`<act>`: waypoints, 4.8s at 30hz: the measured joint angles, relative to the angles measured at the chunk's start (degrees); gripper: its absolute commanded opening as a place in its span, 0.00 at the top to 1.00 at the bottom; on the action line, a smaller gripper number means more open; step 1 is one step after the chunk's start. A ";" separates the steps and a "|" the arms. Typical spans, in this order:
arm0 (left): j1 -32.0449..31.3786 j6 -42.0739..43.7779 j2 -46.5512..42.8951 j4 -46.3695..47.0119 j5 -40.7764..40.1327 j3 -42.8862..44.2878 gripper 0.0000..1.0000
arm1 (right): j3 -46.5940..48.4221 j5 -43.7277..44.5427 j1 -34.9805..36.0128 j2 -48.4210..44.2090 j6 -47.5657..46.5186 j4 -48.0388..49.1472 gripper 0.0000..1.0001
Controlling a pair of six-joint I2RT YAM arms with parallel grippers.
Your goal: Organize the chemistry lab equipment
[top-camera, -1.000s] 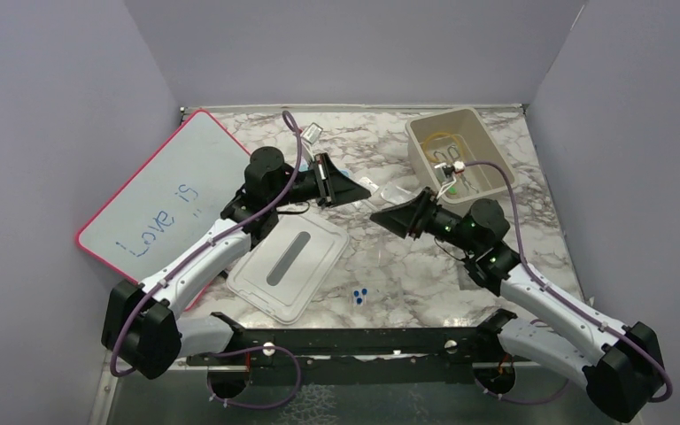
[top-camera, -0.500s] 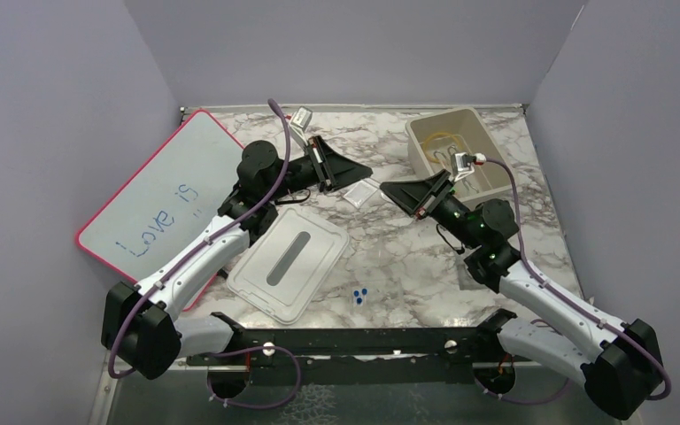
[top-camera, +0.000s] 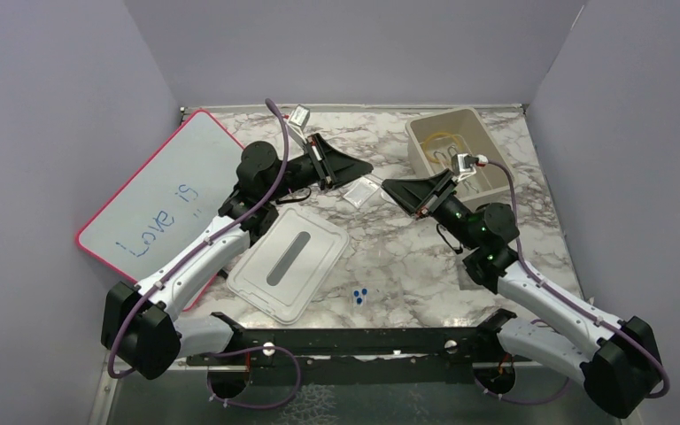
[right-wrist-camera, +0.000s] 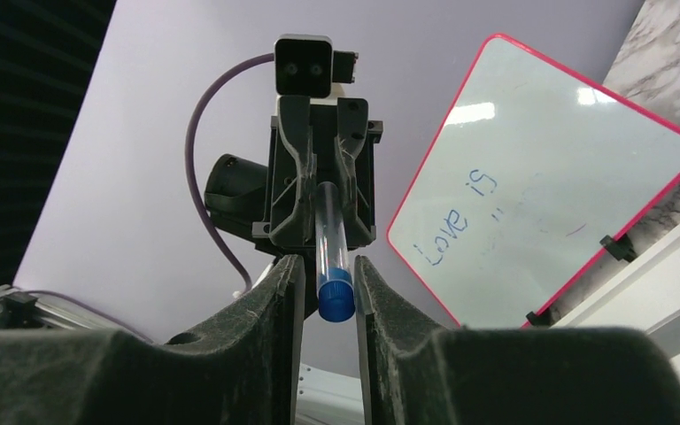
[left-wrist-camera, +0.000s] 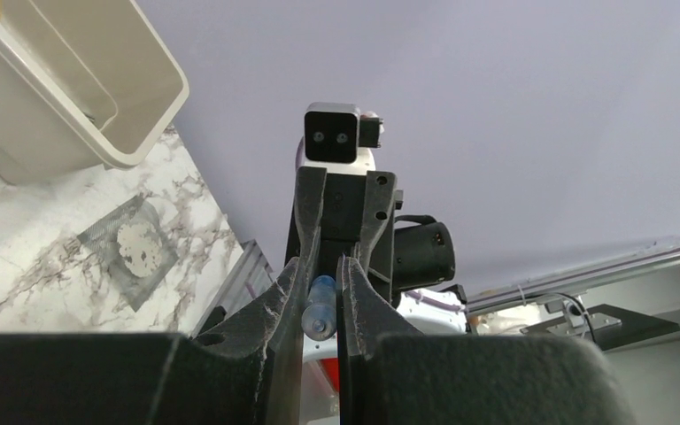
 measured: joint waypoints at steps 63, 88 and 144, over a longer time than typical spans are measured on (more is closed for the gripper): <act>4.35 42.27 -6.29 -34.99 -30.16 1.92 0.14 | 27.47 6.84 0.11 6.45 -42.75 -75.63 0.85; 5.64 53.99 -1.62 -42.47 -40.87 2.75 0.13 | 35.69 25.62 35.63 20.83 -38.07 -101.24 0.81; 7.41 54.40 -1.64 -41.55 -40.00 1.40 0.13 | 37.51 29.07 39.17 35.08 -31.32 -96.24 0.67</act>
